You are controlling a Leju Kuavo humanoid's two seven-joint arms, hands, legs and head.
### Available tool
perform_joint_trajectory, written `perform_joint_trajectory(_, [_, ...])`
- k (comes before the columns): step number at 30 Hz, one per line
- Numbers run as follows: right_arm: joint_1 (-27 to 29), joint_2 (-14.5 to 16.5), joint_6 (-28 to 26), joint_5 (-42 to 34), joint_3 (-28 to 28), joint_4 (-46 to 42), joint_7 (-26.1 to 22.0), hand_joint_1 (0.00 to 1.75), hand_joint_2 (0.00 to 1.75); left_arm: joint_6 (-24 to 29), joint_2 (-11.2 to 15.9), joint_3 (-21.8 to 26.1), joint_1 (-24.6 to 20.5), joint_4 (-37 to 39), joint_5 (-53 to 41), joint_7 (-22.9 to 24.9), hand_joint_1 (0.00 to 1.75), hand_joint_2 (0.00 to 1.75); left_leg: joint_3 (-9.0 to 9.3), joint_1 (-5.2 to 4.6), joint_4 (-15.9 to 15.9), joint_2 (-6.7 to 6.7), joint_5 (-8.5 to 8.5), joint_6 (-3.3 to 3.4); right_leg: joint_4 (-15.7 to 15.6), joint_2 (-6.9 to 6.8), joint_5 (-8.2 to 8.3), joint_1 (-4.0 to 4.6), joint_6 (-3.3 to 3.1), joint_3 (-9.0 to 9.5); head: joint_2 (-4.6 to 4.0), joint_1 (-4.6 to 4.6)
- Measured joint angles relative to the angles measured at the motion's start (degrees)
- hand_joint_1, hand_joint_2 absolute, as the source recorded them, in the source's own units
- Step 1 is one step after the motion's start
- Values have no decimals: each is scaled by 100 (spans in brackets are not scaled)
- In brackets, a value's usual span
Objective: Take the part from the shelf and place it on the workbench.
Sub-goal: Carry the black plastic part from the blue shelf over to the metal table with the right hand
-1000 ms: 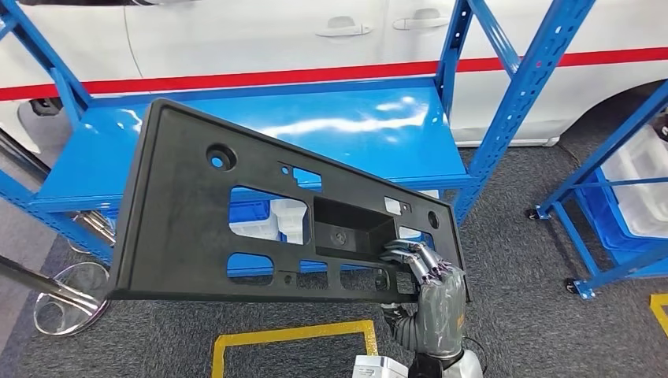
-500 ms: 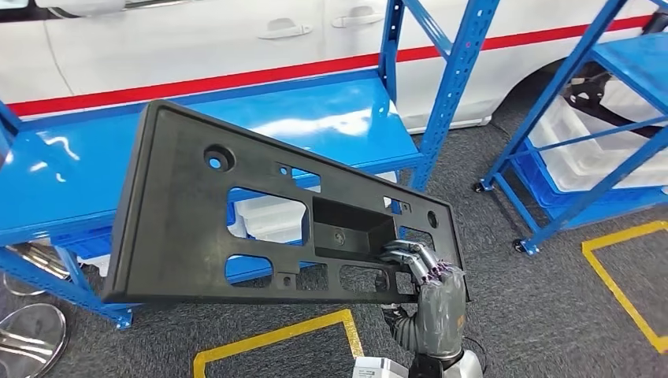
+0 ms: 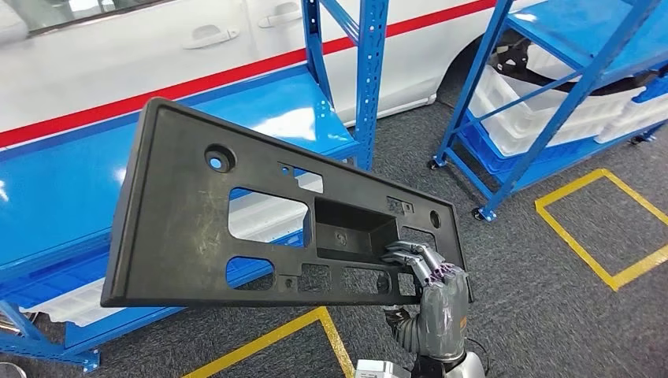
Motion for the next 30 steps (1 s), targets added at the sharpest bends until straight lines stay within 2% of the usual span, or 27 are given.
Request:
perform_joint_trajectory(1, [20,0,-7,8,-1,-2,-1,175,175,16,3,-1,8,-1,-16,16,0,175,39,-2,-113,-16,139,19,5,87,5,7,1,-1,-1,0])
perform_joint_trajectory(2, [42,0,-11,18,-2,-8,-1,175,175,29,7,-2,10,-1,-34,31,0,175,166,-3,-417,-68,356,47,11,173,10,11,7,1,-1,0])
perform_joint_trajectory(4, [85,0,-19,51,-7,-46,-10,175,175,44,26,-6,9,-1,-61,50,0,175,479,-3,-1174,-368,726,126,25,328,27,11,35,-10,0,1])
perform_joint_trajectory(6, [125,0,-32,86,-13,-93,-37,175,175,61,46,-9,11,-1,-78,53,0,175,617,-11,-1539,-568,825,174,30,464,63,-7,97,-54,0,1])
perform_joint_trajectory(8, [200,0,-44,98,-25,-138,-74,175,175,115,55,-22,0,-2,-116,48,0,175,641,-9,-1603,-460,851,202,10,586,112,-20,185,-94,1,1])
perform_joint_trajectory(9, [249,0,-49,98,-39,-163,-97,175,175,158,56,-35,-12,-3,-142,41,0,175,658,1,-1648,-383,886,227,27,511,105,-10,218,-116,1,2])
perform_joint_trajectory(10, [287,0,-53,98,-56,-185,-124,175,175,211,57,-54,-20,-3,-163,22,0,175,674,13,-1695,-299,925,260,117,355,35,7,241,-167,1,2])
perform_joint_trajectory(12, [326,0,-58,96,-93,-205,-172,175,175,308,56,-84,-25,-3,-173,-29,0,175,681,11,-1752,-113,969,308,632,-50,-296,22,269,-412,0,3])
perform_joint_trajectory(13, [338,0,-59,90,-108,-209,-187,175,175,339,55,-92,-25,-3,-168,-55,0,175,674,2,-1753,-15,970,321,1000,-149,-492,9,287,-581,0,3])
perform_joint_trajectory(14, [355,0,-59,79,-120,-209,-195,175,175,343,52,-95,-28,-3,-156,-71,0,175,665,-7,-1750,86,968,324,1318,-189,-625,-9,308,-720,0,3])
perform_joint_trajectory(15, [373,-1,-59,65,-131,-209,-202,175,175,322,47,-96,-35,-3,-142,-82,0,175,660,-11,-1748,186,965,321,1484,-209,-662,-26,329,-778,0,2])
perform_joint_trajectory(16, [387,-1,-59,49,-139,-209,-208,175,175,282,38,-96,-46,-3,-119,-92,0,175,658,-13,-1745,278,960,314,1429,-231,-594,-40,344,-720,-1,2])
perform_joint_trajectory(17, [395,-2,-59,33,-146,-209,-216,175,175,236,26,-96,-58,-3,-90,-103,0,175,662,-13,-1739,364,951,301,1157,-282,-445,-49,352,-543,0,2])
perform_joint_trajectory(18, [397,-2,-59,19,-150,-210,-226,175,175,195,16,-96,-67,-3,-68,-109,0,175,672,-15,-1727,439,936,278,746,-407,-288,-51,347,-288,0,2])
perform_joint_trajectory(20, [403,-2,-59,-2,-152,-214,-245,175,175,146,2,-96,-69,-3,-52,-96,0,175,686,-41,-1694,563,888,210,100,-642,-111,-13,294,98,0,2])
perform_joint_trajectory(21, [407,-3,-60,-7,-155,-219,-251,175,175,135,0,-96,-66,-3,-57,-79,0,175,701,-54,-1682,617,868,176,-33,-695,-101,12,258,170,0,1])
perform_joint_trajectory(23, [427,-5,-61,-9,-161,-232,-256,175,175,126,-4,-96,-67,-3,-64,-47,0,175,739,-57,-1680,735,849,118,-57,-573,-93,39,186,154,0,2])
perform_joint_trajectory(24, [439,-7,-61,-9,-164,-237,-257,175,175,123,-6,-96,-71,-3,-66,-39,0,175,749,-43,-1660,721,818,89,-74,-507,-77,30,152,150,0,1])
perform_joint_trajectory(25, [446,-7,-61,-10,-169,-240,-257,175,175,123,-8,-96,-72,-3,-67,-34,0,175,728,-29,-1584,622,740,64,-95,-442,-57,14,115,148,1,1])
perform_joint_trajectory(26, [449,-5,-62,-12,-174,-242,-258,175,175,122,-9,-96,-69,-3,-67,-32,0,175,657,-14,-1400,460,598,41,-116,-381,-35,-7,78,145,1,1])
perform_joint_trajectory(28, [445,-3,-63,-18,-183,-242,-260,175,175,122,-10,-96,-48,-3,-67,-31,0,175,354,3,-708,112,198,14,-124,-250,-9,-14,35,126,1,0])
perform_joint_trajectory(29, [446,-2,-63,-20,-186,-241,-261,175,175,121,-10,-96,-35,-3,-67,-27,0,175,175,5,-325,34,44,6,-116,-172,-2,-10,26,111,1,0])
perform_joint_trajectory(30, [450,-2,-63,-20,-189,-240,-261,175,175,122,-10,-95,-22,-3,-67,-24,0,175,48,5,-71,1,-11,4,-103,-87,1,-6,23,98,0,0])
